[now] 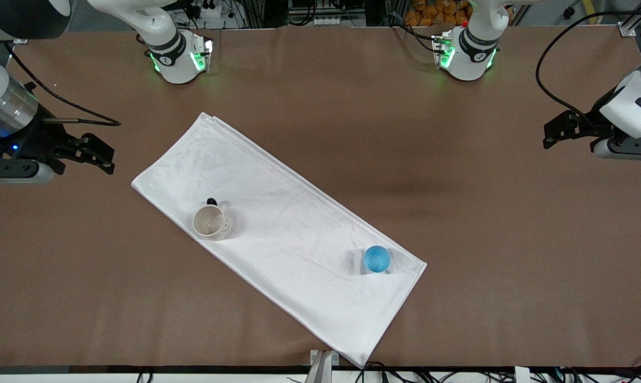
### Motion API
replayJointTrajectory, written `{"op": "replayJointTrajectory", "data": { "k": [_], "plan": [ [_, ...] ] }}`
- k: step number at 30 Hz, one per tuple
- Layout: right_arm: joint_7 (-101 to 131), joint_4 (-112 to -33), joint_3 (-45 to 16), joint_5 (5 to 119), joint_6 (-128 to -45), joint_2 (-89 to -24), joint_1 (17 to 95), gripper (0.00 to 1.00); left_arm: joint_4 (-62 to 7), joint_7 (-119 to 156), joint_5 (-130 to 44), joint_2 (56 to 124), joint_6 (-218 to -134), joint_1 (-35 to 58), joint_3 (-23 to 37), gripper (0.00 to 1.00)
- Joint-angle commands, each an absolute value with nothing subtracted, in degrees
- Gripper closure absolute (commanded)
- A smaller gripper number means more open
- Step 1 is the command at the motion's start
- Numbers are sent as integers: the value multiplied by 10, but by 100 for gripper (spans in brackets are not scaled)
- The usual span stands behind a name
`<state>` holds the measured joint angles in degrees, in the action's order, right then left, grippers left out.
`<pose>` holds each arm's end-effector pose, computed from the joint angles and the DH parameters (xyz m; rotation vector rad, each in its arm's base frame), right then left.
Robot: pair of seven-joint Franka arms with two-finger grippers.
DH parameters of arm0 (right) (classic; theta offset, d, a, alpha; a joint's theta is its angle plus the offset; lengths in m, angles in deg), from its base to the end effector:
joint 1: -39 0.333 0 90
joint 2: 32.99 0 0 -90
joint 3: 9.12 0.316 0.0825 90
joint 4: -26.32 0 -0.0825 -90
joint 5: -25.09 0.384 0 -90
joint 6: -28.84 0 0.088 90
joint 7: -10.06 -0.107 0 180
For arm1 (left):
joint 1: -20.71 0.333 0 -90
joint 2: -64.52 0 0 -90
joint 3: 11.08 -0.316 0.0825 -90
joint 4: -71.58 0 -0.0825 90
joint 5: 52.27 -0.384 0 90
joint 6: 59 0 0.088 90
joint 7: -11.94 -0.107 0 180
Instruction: Place blue cup into white mug on table
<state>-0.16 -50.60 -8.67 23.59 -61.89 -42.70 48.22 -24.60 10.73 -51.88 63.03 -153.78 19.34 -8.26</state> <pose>0.6004 0.0990 0.6351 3.1272 -0.0162 0.1170 0.5503 -0.0413 0.5950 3.1326 -0.1468 0.0022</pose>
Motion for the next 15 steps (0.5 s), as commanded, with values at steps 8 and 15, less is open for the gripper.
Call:
{"op": "replayJointTrajectory", "data": {
  "k": [8,15],
  "plan": [
    [5,-518,-79,242,-637,-423,474,0,-232,104,-508,635,-1525,195,-82,0],
    [5,-520,-80,243,-643,-423,474,0,-233,102,-513,636,-1525,194,-78,0]
  ]
}}
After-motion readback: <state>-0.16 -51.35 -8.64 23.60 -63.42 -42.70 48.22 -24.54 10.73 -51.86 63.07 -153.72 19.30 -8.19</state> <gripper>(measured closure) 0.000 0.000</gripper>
